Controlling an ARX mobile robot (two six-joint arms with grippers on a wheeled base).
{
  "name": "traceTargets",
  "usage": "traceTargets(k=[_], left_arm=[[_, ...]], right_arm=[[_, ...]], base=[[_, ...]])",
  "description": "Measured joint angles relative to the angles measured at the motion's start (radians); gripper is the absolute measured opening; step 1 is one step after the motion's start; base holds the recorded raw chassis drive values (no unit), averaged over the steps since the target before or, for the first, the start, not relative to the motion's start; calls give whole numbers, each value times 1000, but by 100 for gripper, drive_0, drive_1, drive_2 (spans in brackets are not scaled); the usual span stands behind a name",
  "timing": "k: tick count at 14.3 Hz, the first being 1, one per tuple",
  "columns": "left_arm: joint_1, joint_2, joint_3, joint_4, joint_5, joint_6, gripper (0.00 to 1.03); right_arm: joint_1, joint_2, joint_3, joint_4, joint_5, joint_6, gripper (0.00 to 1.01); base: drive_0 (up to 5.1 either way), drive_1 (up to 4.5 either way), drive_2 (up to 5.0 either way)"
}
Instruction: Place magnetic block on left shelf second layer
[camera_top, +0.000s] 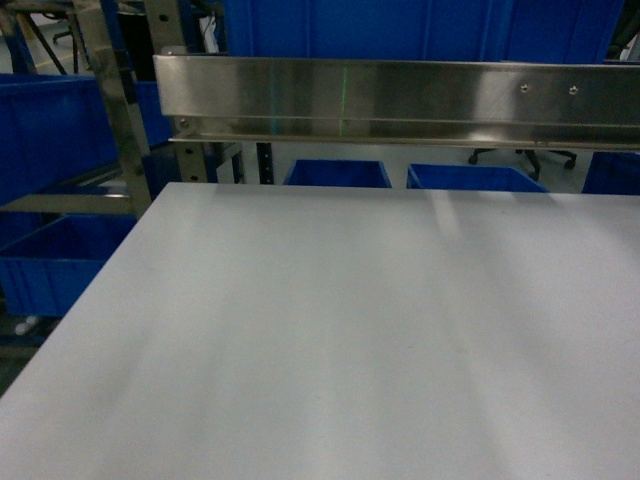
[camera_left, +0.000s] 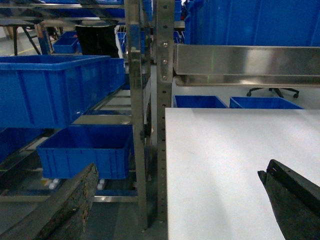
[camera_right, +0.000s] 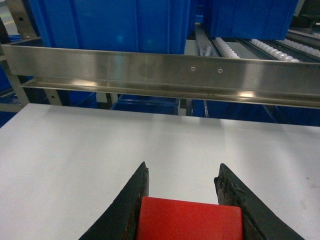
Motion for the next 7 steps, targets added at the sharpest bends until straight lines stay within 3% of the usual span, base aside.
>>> traceTargets(k=[7], left_arm=[[0, 0, 0, -2, 0, 0, 98]], right_arm=[[0, 0, 0, 0, 0, 0, 34]], base=[[-506, 240, 240]])
